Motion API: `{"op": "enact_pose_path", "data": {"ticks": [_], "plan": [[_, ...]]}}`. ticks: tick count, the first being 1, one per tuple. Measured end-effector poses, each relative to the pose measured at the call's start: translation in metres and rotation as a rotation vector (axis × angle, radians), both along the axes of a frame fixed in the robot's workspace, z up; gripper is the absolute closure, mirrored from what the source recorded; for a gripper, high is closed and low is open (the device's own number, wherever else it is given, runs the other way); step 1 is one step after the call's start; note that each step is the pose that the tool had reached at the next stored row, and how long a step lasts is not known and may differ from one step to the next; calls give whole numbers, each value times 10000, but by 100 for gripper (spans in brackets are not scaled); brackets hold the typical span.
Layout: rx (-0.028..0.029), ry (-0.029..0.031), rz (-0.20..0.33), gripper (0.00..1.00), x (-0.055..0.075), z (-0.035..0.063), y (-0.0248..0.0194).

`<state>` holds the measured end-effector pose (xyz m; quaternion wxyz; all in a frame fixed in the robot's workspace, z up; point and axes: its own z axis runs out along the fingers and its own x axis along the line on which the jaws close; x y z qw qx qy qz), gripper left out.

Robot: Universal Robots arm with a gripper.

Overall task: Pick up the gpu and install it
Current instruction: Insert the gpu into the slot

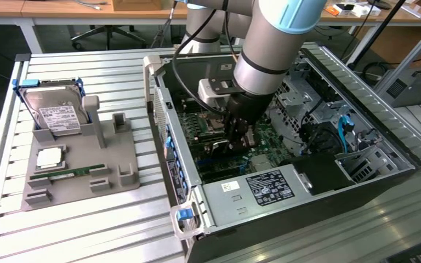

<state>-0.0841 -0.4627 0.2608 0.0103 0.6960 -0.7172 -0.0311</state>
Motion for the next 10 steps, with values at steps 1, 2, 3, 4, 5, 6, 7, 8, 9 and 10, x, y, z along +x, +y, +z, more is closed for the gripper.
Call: {"op": "enact_pose_path", "data": {"ticks": [1,2,3,4,5,6,7,8,9,10], "plan": [[9,-2,-1,73,0,8,0],[9,0,-1,73,0,17,0],[7,2,0,73,0,24,0],[15,1,0,73,0,24,0],[28,2,0,73,0,24,0],[55,-2,0,73,0,25,0],[100,-12,0,73,0,23,0],[107,-13,0,73,0,22,0],[111,-13,0,73,0,21,0],[113,-13,0,73,0,19,-1]]}}
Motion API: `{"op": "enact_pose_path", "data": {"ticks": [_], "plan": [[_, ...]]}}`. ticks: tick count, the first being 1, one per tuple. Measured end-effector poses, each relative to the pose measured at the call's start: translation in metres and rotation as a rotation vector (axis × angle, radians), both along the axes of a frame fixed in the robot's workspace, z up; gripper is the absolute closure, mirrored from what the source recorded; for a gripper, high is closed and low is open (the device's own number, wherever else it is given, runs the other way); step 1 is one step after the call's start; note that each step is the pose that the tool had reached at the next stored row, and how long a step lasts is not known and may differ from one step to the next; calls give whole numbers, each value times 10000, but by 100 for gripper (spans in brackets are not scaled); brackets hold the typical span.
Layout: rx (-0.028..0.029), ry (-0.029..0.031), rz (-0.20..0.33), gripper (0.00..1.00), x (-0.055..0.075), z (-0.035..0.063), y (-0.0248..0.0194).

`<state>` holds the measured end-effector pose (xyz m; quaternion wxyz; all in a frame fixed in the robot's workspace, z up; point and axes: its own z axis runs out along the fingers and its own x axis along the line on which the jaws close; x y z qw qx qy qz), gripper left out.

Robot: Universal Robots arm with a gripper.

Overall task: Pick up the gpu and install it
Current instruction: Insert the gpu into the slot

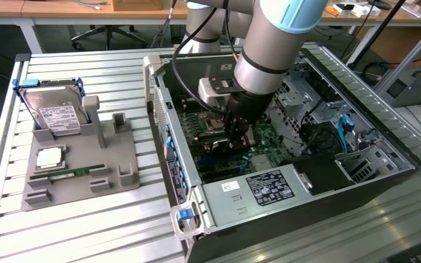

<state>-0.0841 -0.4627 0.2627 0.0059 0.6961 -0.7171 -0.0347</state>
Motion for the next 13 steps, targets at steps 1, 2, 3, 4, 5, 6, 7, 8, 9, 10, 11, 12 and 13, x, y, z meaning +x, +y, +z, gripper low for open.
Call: {"op": "enact_pose_path", "data": {"ticks": [1,2,3,4,5,6,7,8,9,10,11,12,13], "plan": [[3,-1,0,73,0,-6,0],[2,-1,1,73,-1,-10,0],[0,-1,1,73,-4,-17,0],[-2,-1,0,73,-8,-23,-1],[-1,-1,1,73,-13,-34,-1],[-5,1,2,73,-17,-39,-1],[-7,3,1,73,-20,-44,-1],[-6,3,1,73,-20,-45,-1],[-3,2,0,73,-21,-47,-1],[0,1,0,73,-21,-49,0],[0,0,0,73,-21,-53,0],[6,-1,-2,73,-21,-63,0],[1,0,-7,73,-21,-72,0]]}}
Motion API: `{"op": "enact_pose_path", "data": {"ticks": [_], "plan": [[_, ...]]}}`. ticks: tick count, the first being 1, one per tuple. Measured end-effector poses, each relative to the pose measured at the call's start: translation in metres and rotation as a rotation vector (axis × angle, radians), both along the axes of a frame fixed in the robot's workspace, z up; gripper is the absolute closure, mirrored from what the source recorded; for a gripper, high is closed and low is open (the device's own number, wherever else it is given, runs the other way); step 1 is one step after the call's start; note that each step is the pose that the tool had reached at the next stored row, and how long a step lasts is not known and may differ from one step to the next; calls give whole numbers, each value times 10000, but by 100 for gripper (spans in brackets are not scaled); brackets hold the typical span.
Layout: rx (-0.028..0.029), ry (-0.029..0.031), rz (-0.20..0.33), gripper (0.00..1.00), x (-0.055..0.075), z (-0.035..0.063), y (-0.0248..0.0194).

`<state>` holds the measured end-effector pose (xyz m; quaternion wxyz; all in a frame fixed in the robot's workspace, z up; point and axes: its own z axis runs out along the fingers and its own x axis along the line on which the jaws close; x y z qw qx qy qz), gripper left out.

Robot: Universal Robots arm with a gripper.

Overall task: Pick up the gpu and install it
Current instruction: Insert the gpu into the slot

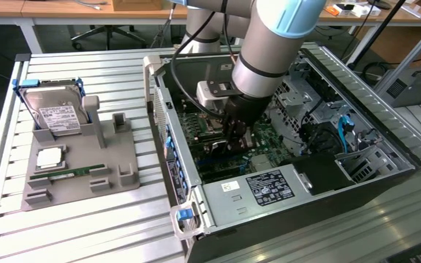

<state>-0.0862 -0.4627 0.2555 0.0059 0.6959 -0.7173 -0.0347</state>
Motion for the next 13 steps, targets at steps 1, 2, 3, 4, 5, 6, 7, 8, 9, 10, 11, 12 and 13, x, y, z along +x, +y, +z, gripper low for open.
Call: {"op": "enact_pose_path", "data": {"ticks": [1,2,3,4,5,6,7,8,9,10,11,12,13], "plan": [[-5,2,-4,73,0,-2,-1],[-1,0,-13,73,0,-7,0],[-1,0,-20,73,0,-10,0],[-2,1,-22,73,0,-10,0],[-2,1,-23,73,0,-10,0],[-2,0,-22,73,0,-10,0],[-2,1,-23,73,0,-11,0],[-3,1,-24,73,0,-11,0],[-3,1,-24,73,0,-11,0],[-2,1,-24,73,0,-12,0],[-2,0,-24,73,0,-12,0],[-2,1,-26,73,0,-14,0],[7,-4,-30,73,1,-25,1]]}}
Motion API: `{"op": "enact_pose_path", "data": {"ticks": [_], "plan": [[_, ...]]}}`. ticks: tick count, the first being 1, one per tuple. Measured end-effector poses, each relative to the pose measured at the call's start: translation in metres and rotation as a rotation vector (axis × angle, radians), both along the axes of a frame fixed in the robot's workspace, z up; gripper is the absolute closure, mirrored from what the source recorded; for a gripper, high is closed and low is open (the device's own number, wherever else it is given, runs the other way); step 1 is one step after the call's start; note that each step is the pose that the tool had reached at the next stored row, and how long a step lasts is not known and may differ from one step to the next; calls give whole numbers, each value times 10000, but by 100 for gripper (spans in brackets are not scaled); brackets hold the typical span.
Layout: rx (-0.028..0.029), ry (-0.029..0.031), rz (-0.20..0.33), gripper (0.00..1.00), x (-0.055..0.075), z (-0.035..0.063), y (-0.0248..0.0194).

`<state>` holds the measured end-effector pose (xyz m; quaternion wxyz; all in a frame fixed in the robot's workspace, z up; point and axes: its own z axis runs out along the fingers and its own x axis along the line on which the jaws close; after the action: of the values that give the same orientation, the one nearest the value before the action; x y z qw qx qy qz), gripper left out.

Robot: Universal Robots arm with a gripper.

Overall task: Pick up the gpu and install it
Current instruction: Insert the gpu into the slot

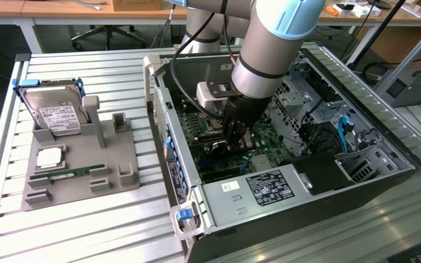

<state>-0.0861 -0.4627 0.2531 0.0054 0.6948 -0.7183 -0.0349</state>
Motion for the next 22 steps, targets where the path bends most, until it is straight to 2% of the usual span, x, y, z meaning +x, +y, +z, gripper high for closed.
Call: {"op": "enact_pose_path", "data": {"ticks": [22], "plan": [[-9,4,-1,73,-1,2,-1]]}}
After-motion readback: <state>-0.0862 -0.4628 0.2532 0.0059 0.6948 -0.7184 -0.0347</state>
